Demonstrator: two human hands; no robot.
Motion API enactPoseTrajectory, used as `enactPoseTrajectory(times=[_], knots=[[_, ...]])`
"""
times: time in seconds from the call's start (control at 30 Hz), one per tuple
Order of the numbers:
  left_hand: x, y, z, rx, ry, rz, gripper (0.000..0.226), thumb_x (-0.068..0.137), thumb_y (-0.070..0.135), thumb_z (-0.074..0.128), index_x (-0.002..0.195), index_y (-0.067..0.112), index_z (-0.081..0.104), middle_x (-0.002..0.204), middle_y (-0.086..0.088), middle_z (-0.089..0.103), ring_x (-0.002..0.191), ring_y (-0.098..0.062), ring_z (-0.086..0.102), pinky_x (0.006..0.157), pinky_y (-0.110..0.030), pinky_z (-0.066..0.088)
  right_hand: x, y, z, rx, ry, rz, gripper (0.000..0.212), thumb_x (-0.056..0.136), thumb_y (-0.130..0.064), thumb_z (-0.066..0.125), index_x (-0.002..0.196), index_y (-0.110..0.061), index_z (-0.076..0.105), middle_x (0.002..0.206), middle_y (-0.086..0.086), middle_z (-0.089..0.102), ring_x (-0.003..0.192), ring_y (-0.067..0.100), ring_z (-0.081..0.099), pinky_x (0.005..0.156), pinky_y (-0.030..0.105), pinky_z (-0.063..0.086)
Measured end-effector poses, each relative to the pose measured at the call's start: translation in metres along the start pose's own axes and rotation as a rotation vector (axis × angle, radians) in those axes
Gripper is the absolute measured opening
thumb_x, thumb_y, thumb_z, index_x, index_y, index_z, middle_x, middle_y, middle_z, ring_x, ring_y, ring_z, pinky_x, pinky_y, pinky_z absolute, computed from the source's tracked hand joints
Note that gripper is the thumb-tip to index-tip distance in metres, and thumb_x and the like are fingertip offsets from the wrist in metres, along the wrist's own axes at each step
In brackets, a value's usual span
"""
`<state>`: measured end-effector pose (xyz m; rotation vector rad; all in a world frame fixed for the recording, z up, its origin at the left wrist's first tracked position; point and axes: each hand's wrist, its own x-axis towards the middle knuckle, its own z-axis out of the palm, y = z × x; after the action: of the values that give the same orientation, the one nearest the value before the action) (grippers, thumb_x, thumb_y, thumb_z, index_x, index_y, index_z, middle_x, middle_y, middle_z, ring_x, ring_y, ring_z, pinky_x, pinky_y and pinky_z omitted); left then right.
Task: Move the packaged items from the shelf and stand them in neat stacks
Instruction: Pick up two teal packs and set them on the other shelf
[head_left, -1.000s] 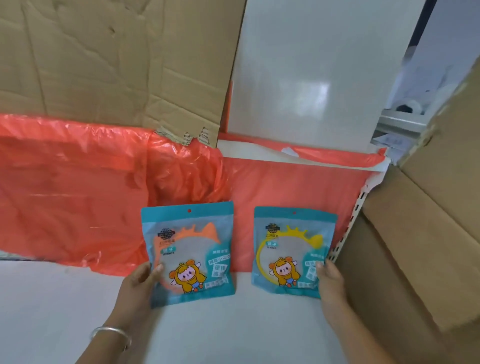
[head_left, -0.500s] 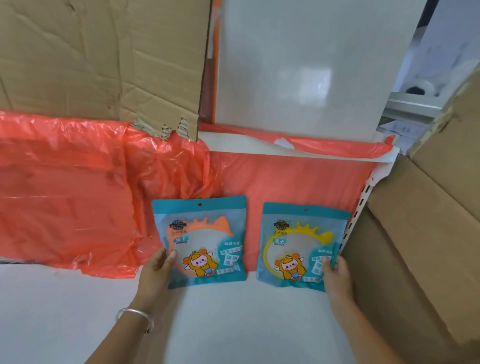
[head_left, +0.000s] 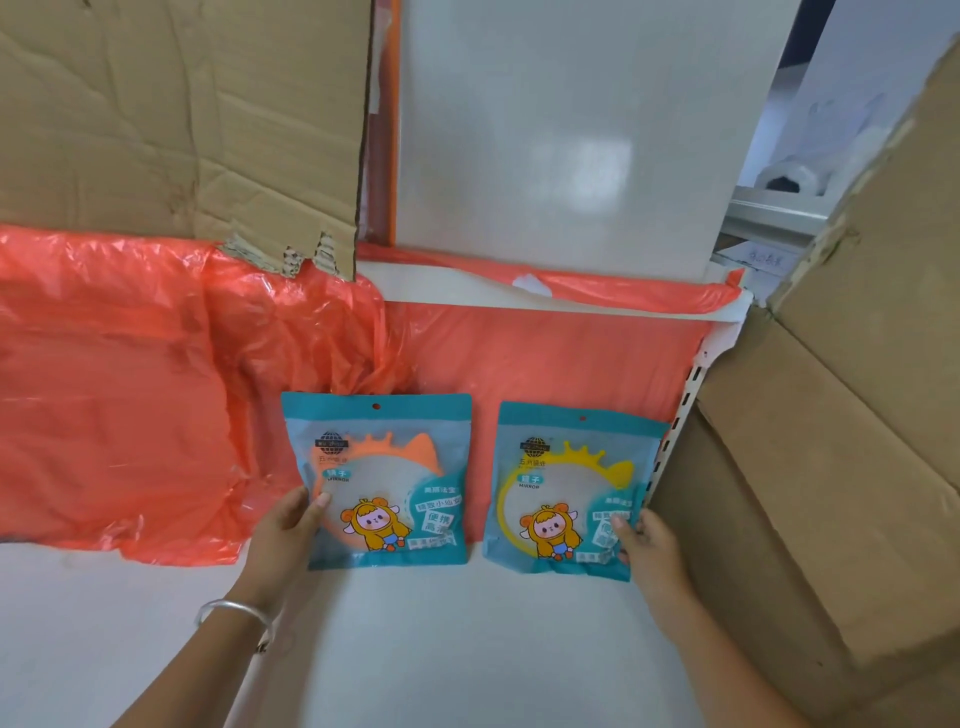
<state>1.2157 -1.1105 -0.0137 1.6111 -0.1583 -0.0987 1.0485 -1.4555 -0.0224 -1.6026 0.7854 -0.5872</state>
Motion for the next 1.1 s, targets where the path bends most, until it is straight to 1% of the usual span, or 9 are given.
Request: enactPoseTrajectory(times=[0.13,0.2,0.37,0.53,0.63,0.7,0.83,1.0,1.1], knots=[[0.0007,-0.0018,-0.0017,-0.027,-0.020,-0.024,0.020,0.093,0.026,0.054,0.098,0.009,0.064,0.100,-0.012,0.071,0.099,-0.037,0.064,0.092,-0.056,0.049,-0.0022,-0.0007,0.0063,0.010,-0.008,-0.003,0.009,0.095,-0.011,0.053,0.088,-0.015,0.058,0.088,0.004,0.066,0.077,0.015,0.066,0.056,0.019,0.053],[0.0002,-0.0005,-0.0019,-0.038,-0.031,-0.030,0.015,0.093,0.024,0.054,0.097,0.015,0.065,0.100,-0.008,0.071,0.099,-0.033,0.065,0.092,-0.052,0.050,-0.0009,-0.0002,0.0083,0.009,-0.006,-0.001,0.008,0.094,-0.012,0.053,0.089,-0.015,0.058,0.088,0.003,0.067,0.078,0.015,0.066,0.059,0.022,0.054],[0.0000,0.0035,-0.0012,-0.021,-0.043,-0.014,0.014,0.095,0.020,0.052,0.094,0.014,0.064,0.098,-0.006,0.070,0.097,-0.031,0.064,0.090,-0.046,0.051,0.0031,0.0003,0.0065,-0.083,-0.019,-0.041,0.010,0.094,-0.015,0.055,0.084,-0.018,0.058,0.090,0.006,0.069,0.081,0.020,0.068,0.068,0.037,0.057],[-0.0021,0.0061,-0.0002,-0.009,-0.046,0.017,0.014,0.095,0.019,0.050,0.092,0.016,0.063,0.094,-0.002,0.070,0.091,-0.024,0.064,0.078,-0.032,0.051,0.0042,0.0024,0.0043,-0.126,0.024,-0.056,0.009,0.094,-0.019,0.056,0.093,-0.010,0.060,0.090,0.004,0.068,0.080,0.019,0.068,0.060,0.029,0.054],[0.0002,0.0059,-0.0041,0.024,-0.082,0.029,0.016,0.096,0.020,0.049,0.096,0.014,0.063,0.097,-0.003,0.071,0.093,-0.024,0.065,0.080,-0.035,0.052,0.0044,0.0024,0.0060,-0.150,0.036,-0.068,0.008,0.094,-0.019,0.056,0.094,-0.012,0.060,0.088,0.002,0.068,0.076,0.015,0.067,0.057,0.026,0.052],[0.0020,0.0046,-0.0067,0.046,-0.102,0.033,0.017,0.096,0.022,0.049,0.099,0.014,0.064,0.099,-0.003,0.071,0.094,-0.023,0.066,0.083,-0.039,0.052,0.0051,0.0019,0.0055,-0.164,0.032,-0.066,0.008,0.094,-0.020,0.056,0.095,-0.013,0.059,0.089,0.002,0.068,0.078,0.017,0.068,0.057,0.027,0.053],[0.0021,0.0035,-0.0059,0.073,-0.098,0.047,0.017,0.096,0.023,0.048,0.100,0.017,0.063,0.099,-0.001,0.071,0.094,-0.020,0.065,0.078,-0.033,0.051,0.0046,0.0003,0.0038,-0.188,0.025,-0.057,0.009,0.094,-0.020,0.055,0.095,-0.012,0.058,0.091,0.002,0.067,0.082,0.022,0.068,0.056,0.026,0.053],[0.0024,0.0037,-0.0055,0.093,-0.088,0.049,0.018,0.096,0.021,0.047,0.099,0.010,0.061,0.099,-0.005,0.069,0.094,-0.024,0.064,0.077,-0.033,0.051,0.0023,0.0004,0.0069,-0.198,0.064,-0.050,0.012,0.094,-0.019,0.055,0.093,-0.008,0.058,0.090,0.003,0.067,0.072,0.012,0.065,0.048,0.018,0.045],[0.0013,0.0045,-0.0056,0.085,-0.082,0.049,0.021,0.096,0.019,0.049,0.100,0.002,0.060,0.098,-0.009,0.070,0.091,-0.024,0.065,0.070,-0.025,0.052,0.0013,0.0004,0.0079,-0.202,0.068,-0.054,0.011,0.094,-0.020,0.055,0.091,-0.010,0.057,0.091,0.003,0.067,0.071,0.010,0.064,0.049,0.019,0.046]])
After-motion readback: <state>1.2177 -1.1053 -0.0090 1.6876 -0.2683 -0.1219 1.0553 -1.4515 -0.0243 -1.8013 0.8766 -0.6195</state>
